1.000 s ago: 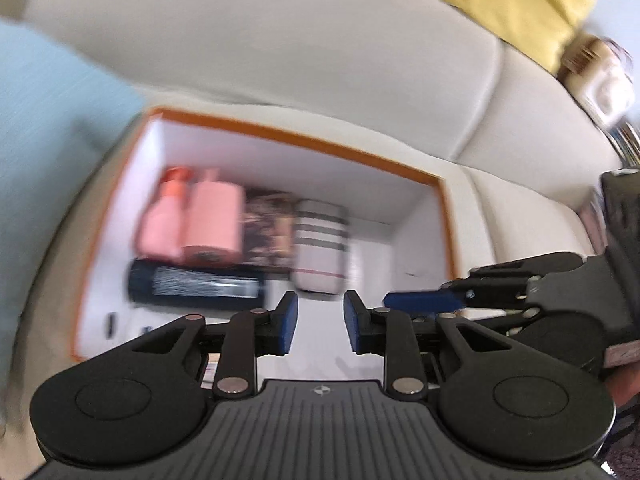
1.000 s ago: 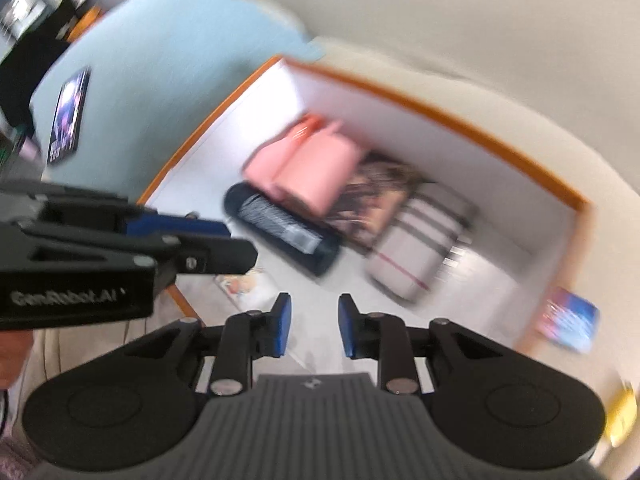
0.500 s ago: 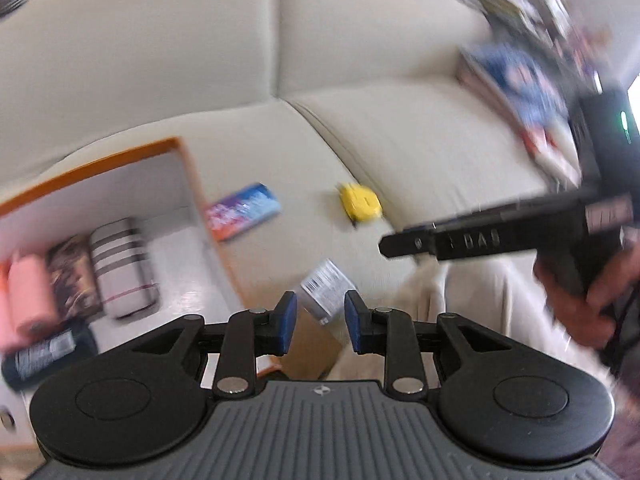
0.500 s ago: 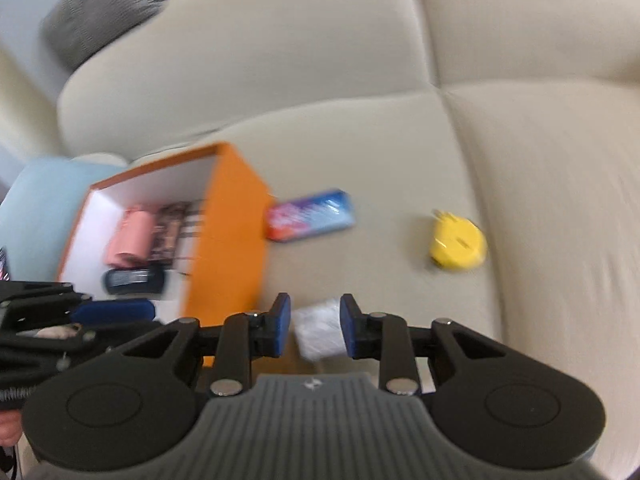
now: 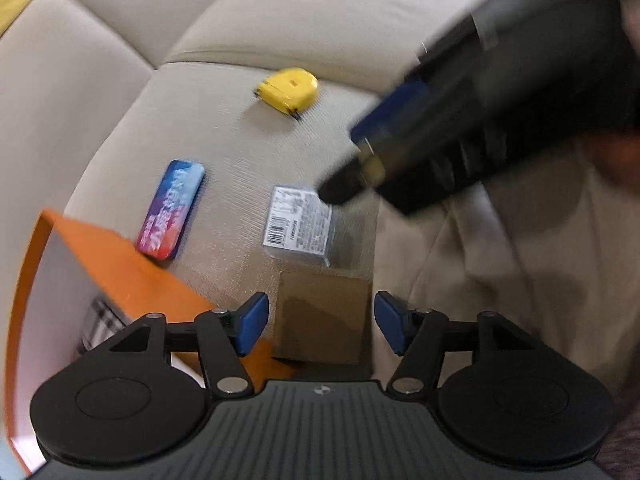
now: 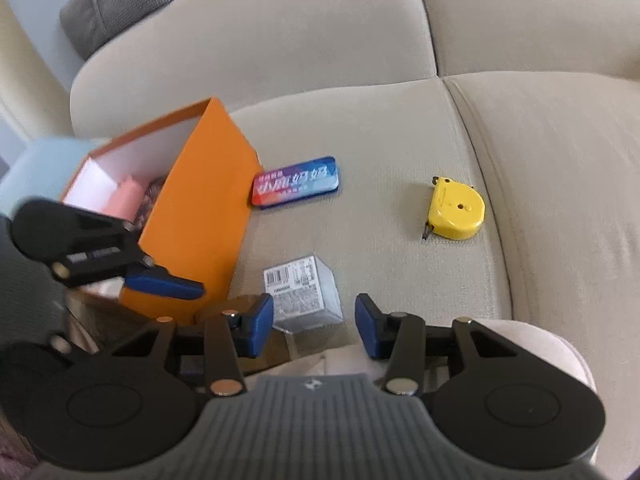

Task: Organize rigid objects
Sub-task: 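Grasp the small brown cardboard box with the left gripper while the right tool approaches the clear box, then grasp the clear labelled box with the right gripper while the left gripper lifts the brown box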

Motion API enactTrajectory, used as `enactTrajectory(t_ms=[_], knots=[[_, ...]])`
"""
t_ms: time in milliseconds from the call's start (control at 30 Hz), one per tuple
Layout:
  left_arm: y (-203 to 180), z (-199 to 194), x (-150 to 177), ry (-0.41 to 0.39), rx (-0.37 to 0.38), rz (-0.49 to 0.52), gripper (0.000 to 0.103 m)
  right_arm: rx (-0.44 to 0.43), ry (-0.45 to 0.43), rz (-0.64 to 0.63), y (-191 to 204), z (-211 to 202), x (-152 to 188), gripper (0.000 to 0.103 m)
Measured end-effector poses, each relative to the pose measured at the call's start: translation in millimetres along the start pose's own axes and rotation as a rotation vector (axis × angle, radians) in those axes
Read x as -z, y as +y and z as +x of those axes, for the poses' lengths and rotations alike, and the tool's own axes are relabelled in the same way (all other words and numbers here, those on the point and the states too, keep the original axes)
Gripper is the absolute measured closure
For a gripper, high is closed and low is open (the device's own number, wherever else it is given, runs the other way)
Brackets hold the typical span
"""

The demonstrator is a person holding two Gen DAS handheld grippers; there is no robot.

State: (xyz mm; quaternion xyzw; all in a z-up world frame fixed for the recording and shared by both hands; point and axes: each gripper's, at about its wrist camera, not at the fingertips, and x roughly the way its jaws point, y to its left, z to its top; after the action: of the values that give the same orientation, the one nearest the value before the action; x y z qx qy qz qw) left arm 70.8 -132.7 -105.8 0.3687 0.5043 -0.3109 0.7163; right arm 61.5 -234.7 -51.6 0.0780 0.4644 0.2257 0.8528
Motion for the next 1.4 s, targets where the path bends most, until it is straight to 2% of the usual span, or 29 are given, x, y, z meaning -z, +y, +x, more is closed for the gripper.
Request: enactTrajectory(t_ms=[100, 200, 433, 633, 833, 900, 1067, 1167, 1300, 1400], knots=[[-5, 11, -3, 0.034, -0.026, 0.055, 0.030, -0.045, -0.026, 0.083, -16, 0, -1, 0.061], [-4, 19, -5, 0.063, -0.003, 0.046, 0.029, -0.044, -0.015, 0.070, -16, 1, -3, 0.060], [0, 36, -7, 0.122, -0.011, 0.024, 0.031, -0.027, 0.010, 0.040, -11, 10, -4, 0.057], [2, 40, -2, 0.117, -0.007, -0.011, 0.035, -0.029, 0.026, 0.052, -14, 16, -6, 0.057], [3, 13, 6, 0.033, -0.026, -0.087, 0.036, -0.067, 0.028, 0.086, -19, 15, -9, 0.054], [4, 2, 7, 0.010, -0.017, -0.114, 0.036, -0.081, 0.017, 0.116, -23, 12, -9, 0.059], [16, -31, 11, -0.035, -0.031, -0.193, 0.036, -0.026, -0.003, 0.119, -18, 6, -11, 0.060], [22, -57, 13, -0.092, -0.023, -0.264, 0.036, -0.022, -0.006, 0.141, -21, 3, -13, 0.060], [29, -95, 19, -0.172, 0.000, -0.368, 0.036, 0.016, 0.017, 0.076, -9, 7, -14, 0.053], [41, -121, 32, -0.215, -0.013, -0.474, 0.036, 0.037, 0.043, 0.009, 2, 11, -15, 0.046]])
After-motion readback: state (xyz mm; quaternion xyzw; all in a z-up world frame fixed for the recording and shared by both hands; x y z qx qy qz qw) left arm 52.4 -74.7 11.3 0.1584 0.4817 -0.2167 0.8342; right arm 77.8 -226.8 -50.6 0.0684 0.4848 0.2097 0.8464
